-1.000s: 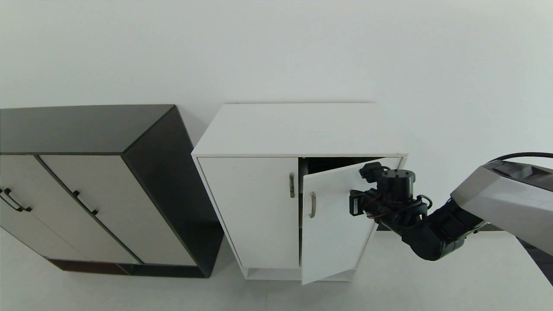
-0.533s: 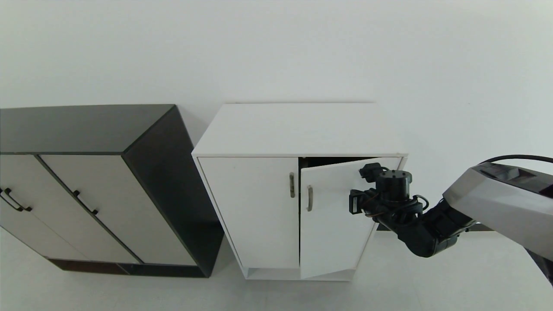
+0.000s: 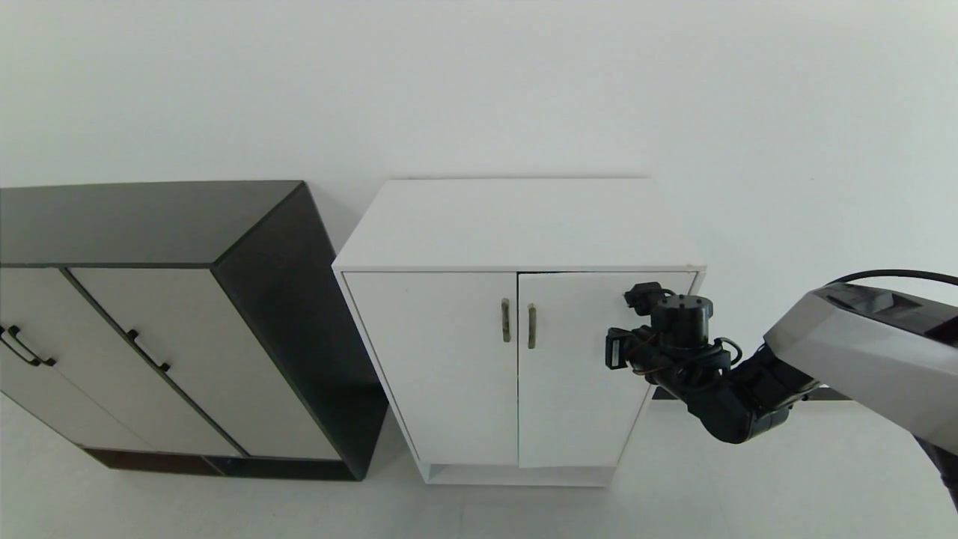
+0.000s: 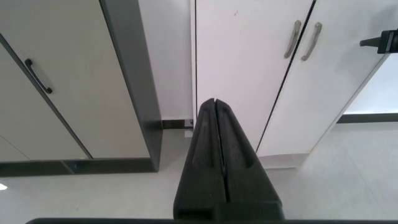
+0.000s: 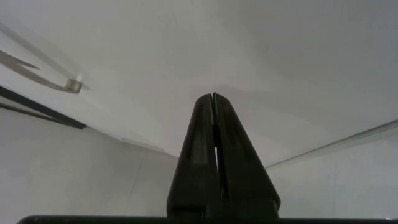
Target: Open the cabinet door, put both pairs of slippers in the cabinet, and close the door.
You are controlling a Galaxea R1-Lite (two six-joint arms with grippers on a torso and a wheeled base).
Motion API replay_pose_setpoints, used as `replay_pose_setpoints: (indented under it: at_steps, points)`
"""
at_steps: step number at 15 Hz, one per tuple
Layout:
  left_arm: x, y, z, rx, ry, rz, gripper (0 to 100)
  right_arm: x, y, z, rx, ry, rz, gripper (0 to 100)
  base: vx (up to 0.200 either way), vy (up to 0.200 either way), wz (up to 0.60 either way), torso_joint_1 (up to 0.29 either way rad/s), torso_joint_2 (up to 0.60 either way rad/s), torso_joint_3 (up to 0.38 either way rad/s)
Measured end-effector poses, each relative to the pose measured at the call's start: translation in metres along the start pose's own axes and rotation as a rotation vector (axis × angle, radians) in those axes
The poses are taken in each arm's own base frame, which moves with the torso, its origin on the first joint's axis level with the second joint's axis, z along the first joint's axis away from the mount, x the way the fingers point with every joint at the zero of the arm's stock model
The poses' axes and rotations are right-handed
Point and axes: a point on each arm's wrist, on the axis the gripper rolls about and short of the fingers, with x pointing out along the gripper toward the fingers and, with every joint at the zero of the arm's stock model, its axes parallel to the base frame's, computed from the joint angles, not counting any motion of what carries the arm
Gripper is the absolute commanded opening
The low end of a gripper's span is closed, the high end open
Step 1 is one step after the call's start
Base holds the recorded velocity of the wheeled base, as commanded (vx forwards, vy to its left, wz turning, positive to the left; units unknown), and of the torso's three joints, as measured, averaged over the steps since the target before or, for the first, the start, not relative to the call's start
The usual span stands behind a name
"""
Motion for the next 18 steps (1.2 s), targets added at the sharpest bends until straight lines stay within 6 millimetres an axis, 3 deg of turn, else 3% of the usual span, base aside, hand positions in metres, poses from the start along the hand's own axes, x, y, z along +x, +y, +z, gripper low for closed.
replay_pose_setpoints:
  at_steps: [18]
  points:
    - [0.000,0.000,0.000,0.003,0.000,-0.003,0,0.015,-0.016,-0.001,0.023,-0.042,-0.036,0,0.000,0.000,0.00,0.000,0.00,0.000]
